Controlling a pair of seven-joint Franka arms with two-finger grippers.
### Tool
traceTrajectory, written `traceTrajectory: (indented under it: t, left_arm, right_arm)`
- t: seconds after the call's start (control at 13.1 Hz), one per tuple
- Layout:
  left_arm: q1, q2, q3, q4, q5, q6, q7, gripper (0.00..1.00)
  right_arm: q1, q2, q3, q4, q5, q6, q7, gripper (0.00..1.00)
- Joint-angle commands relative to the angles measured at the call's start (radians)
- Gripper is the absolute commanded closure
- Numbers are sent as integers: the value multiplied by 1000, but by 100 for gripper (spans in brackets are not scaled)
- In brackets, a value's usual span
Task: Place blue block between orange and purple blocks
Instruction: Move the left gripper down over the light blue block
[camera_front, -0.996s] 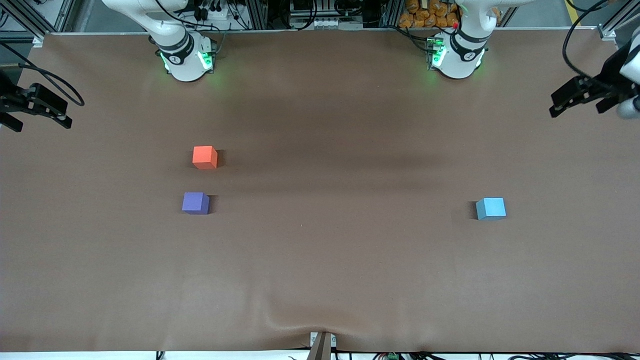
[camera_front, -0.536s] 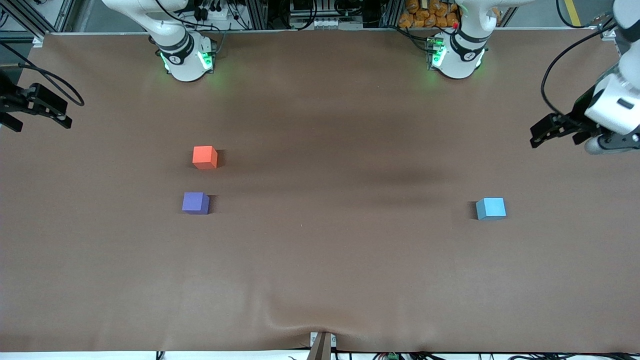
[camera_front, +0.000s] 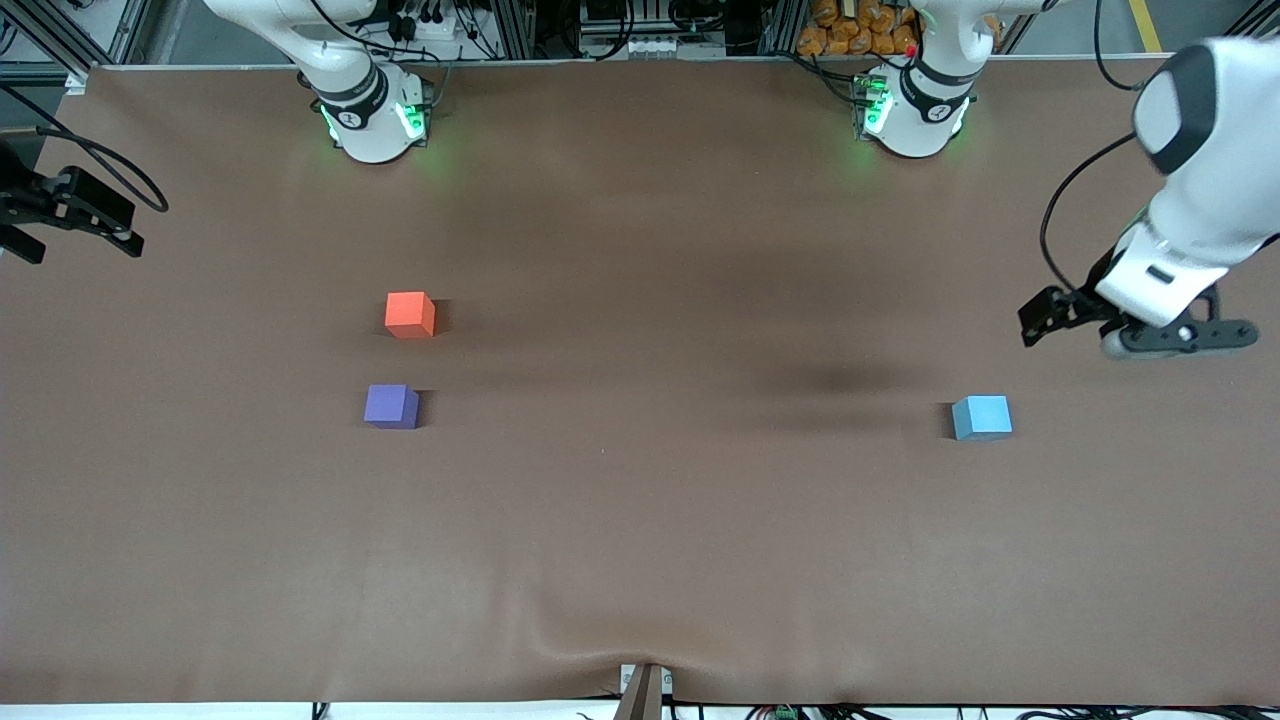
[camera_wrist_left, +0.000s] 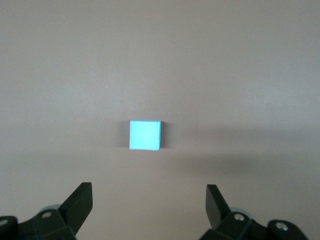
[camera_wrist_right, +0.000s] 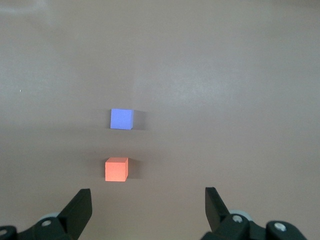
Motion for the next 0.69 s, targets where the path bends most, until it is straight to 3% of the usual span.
traceTrajectory:
  t: [0.0, 0.38, 0.61]
  left_arm:
    - [19, 46, -6, -71, 19, 152, 16, 0]
    - [23, 204, -6, -82, 19, 315, 8, 0]
    - [25, 256, -4, -88, 19, 326, 16, 0]
  right_arm:
    - [-20, 5, 16, 22, -11, -16, 12, 0]
    - [-21, 7, 16, 22, -11, -16, 11, 0]
    - [-21, 7, 16, 22, -9, -16, 12, 0]
